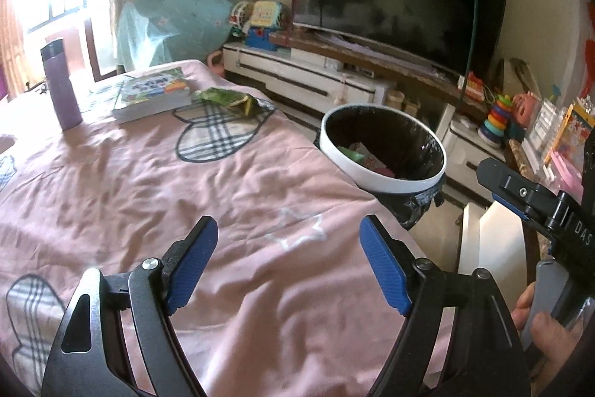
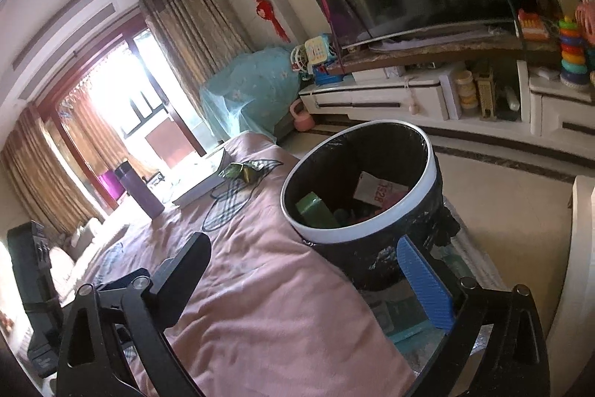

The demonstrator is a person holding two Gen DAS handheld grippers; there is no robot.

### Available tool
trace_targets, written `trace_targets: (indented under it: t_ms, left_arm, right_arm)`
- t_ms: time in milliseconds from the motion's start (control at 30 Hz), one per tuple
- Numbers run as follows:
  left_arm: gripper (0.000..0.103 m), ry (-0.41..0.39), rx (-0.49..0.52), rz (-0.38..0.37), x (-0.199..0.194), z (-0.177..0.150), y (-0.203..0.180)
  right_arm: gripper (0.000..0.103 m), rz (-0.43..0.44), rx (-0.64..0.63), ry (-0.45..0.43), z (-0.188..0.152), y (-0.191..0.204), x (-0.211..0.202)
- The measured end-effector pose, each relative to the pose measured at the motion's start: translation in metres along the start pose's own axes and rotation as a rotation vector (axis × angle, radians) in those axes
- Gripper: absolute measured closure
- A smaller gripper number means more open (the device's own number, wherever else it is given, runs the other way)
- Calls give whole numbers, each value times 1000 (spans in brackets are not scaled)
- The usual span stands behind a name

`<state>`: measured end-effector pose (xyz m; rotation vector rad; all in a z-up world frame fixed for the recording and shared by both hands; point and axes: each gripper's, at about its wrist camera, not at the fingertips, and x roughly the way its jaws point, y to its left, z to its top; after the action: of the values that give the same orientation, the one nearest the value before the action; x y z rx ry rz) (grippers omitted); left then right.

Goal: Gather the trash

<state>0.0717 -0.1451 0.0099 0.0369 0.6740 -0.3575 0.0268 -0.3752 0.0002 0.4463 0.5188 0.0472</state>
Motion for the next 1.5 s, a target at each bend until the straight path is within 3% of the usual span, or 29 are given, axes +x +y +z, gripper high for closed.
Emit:
trace_targets:
  t_ms: [67, 200, 233, 333, 767, 1500]
  left_arm:
    - [21, -40, -4, 14, -12, -2, 3]
    - [0, -154, -14, 76, -37, -10, 7]
    - [0, -179, -14, 92, -41, -12, 7]
    - [0, -218, 1, 147, -47, -21, 7]
    - [0, -254, -2, 219, -42, -33, 17]
    - [0, -286, 29, 228, -48, -36, 6]
  right_arm:
    - [2, -17, -30, -25, 0, 8, -8]
    - [0, -114, -153, -170, -3, 32, -35]
    - [0, -150, -205, -231, -6, 41, -44]
    - [0, -205, -291, -286, -15, 54, -49]
    - [0, -226, -296, -289, -34, 51, -33]
    - [0, -224, -279, -296, -37, 47, -32]
